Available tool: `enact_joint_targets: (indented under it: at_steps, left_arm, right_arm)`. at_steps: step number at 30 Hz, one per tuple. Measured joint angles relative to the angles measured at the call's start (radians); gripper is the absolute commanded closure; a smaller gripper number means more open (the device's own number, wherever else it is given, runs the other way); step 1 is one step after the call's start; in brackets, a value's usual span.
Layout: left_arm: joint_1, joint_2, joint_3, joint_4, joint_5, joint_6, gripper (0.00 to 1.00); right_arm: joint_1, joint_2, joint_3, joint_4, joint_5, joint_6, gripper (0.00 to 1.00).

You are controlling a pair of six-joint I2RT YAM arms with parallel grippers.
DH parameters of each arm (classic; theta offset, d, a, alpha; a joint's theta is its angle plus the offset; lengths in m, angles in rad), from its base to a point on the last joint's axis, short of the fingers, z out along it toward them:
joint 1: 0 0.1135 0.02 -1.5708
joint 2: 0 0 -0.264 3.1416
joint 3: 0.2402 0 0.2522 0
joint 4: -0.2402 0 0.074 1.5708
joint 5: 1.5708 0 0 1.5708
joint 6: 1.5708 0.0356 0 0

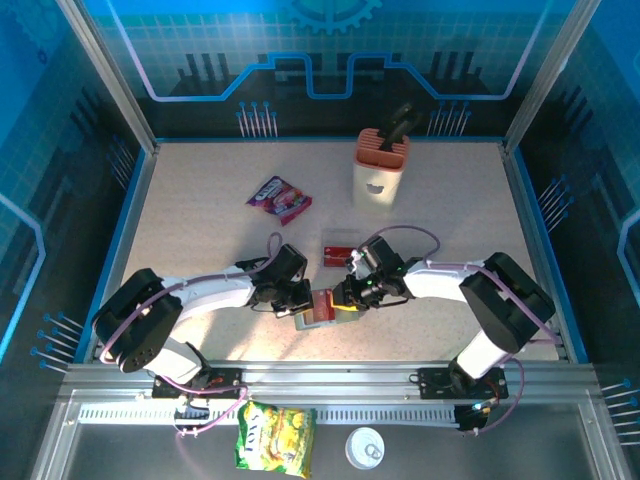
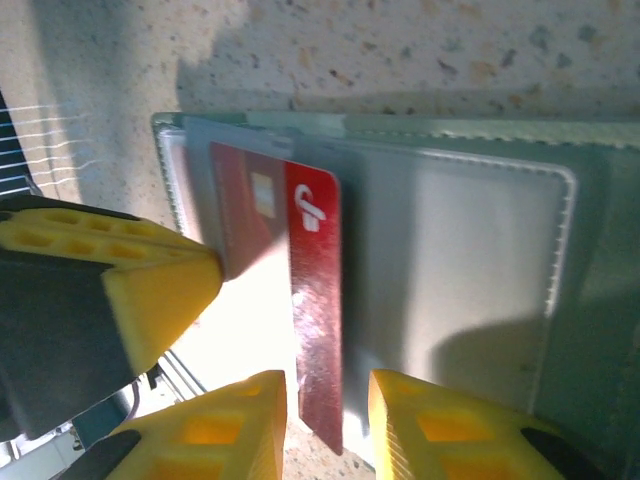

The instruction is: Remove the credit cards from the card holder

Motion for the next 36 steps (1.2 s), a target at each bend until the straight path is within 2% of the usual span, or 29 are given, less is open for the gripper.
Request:
enact_joint_targets:
  at_steps: [19, 27, 36]
  left_arm:
    - [0.0, -0.01, -0.008, -0.003, -0.006, 0.0, 0.94]
    - [0.0, -0.014, -0.009, -0.008, -0.006, 0.0, 0.95]
    - [0.0, -0.026, -0.016, -0.012, -0.014, 0.0, 0.95]
  right_arm:
    - [0.008, 0.057, 0.0, 0.117, -0.077, 0.035, 0.81]
    - [0.008, 0.063, 0.0, 0.123, -0.076, 0.035, 0.92]
    - [0.006, 0.013, -0.004, 0.084, -0.047, 0.004, 0.96]
